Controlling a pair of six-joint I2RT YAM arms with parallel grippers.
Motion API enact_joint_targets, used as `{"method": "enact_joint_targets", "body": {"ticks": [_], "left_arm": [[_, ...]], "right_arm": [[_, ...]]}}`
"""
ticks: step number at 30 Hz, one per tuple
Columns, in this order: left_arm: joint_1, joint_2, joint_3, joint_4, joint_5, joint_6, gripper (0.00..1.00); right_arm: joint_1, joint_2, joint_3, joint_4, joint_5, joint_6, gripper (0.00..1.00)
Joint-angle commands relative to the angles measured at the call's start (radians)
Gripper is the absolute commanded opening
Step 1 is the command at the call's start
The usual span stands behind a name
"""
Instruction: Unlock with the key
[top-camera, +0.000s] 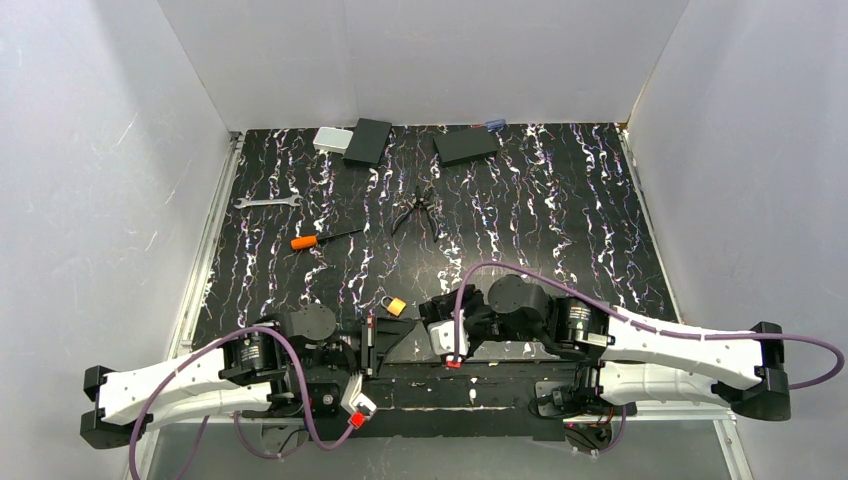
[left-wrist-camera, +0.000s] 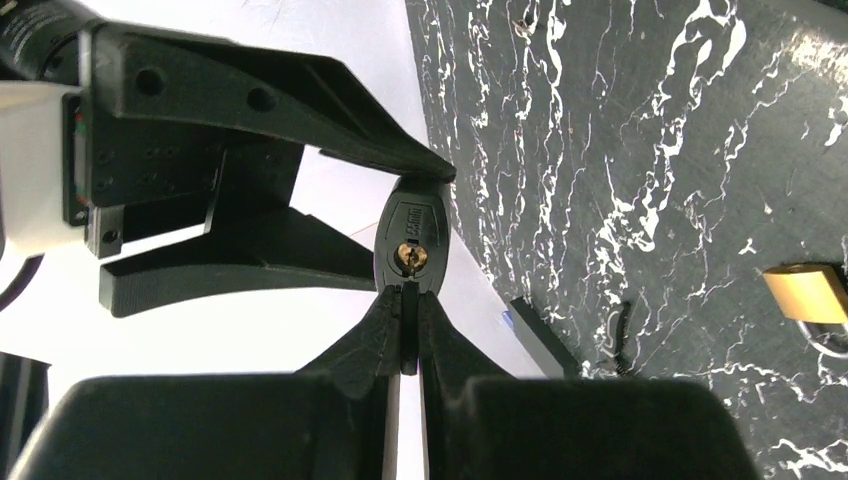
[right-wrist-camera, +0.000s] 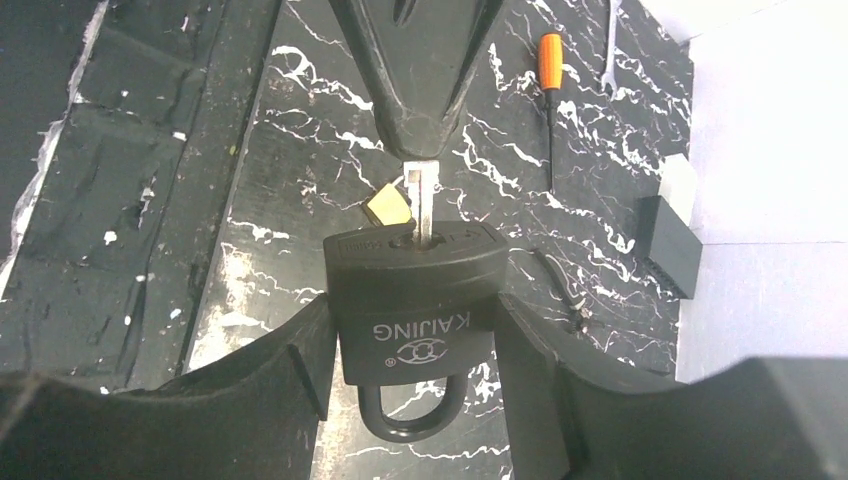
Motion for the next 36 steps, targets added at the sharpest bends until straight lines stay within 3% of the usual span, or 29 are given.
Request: {"method": "enact_joint_targets", "body": {"ticks": [1,8,19,36], "left_arm": [[-0.015,0.056,0.008,0.01,-0.079,0.167,0.0],[-0.02,0.062,0.008,0.003,-0.115,0.222,0.0],[-0.022,0.063,-0.009,0.016,-0.105,0.189,0.0],[-0.022,0.079,-0.031,0.006,-0.148,0.236,0.0]], "right_arm": [[0.01,0.013,0.147,0.15,-0.171,0.043,0.01],[0.009,0.011,0.137,0.152,-0.156,0.084,0.01],[0.004,0.001,0.111,0.194,-0.131,0.105,0.01],[0.001,0.06,0.118,0.168,-0.205,0.162,0.01]]}}
